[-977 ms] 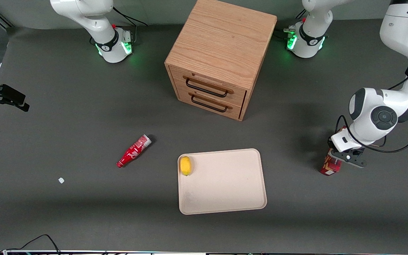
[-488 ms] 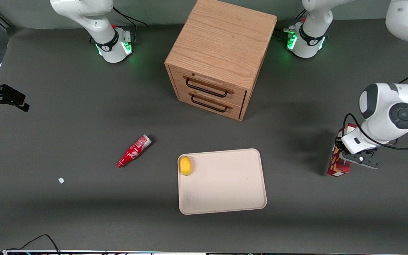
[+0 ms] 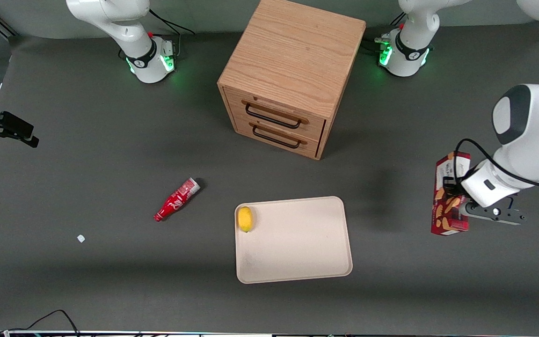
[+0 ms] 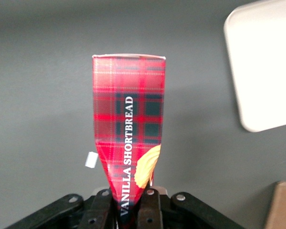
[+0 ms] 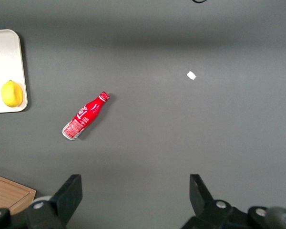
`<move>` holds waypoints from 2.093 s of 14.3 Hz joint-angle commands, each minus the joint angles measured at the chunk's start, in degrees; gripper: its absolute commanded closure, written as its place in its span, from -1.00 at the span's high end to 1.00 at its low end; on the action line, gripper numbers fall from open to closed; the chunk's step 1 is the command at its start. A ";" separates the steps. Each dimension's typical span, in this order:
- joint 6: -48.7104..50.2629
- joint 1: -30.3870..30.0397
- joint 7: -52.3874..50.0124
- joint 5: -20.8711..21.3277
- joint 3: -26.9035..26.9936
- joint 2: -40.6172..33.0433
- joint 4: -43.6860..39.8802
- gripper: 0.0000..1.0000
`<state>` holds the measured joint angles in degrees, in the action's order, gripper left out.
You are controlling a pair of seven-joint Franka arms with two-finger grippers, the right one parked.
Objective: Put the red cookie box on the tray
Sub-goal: 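Lift the held cookie box and carry it over the cream tray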
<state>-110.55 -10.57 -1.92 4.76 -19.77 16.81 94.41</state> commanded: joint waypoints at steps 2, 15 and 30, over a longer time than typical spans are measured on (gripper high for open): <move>4.11 7.92 -15.09 -0.28 0.17 7.17 -11.67 -1.00; -5.81 22.26 -37.10 7.81 0.26 30.47 -26.73 -1.00; -11.52 23.14 -37.19 11.32 2.55 35.75 -25.41 -1.00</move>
<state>-120.86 11.56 -37.80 15.05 -18.12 51.85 70.00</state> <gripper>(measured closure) 0.833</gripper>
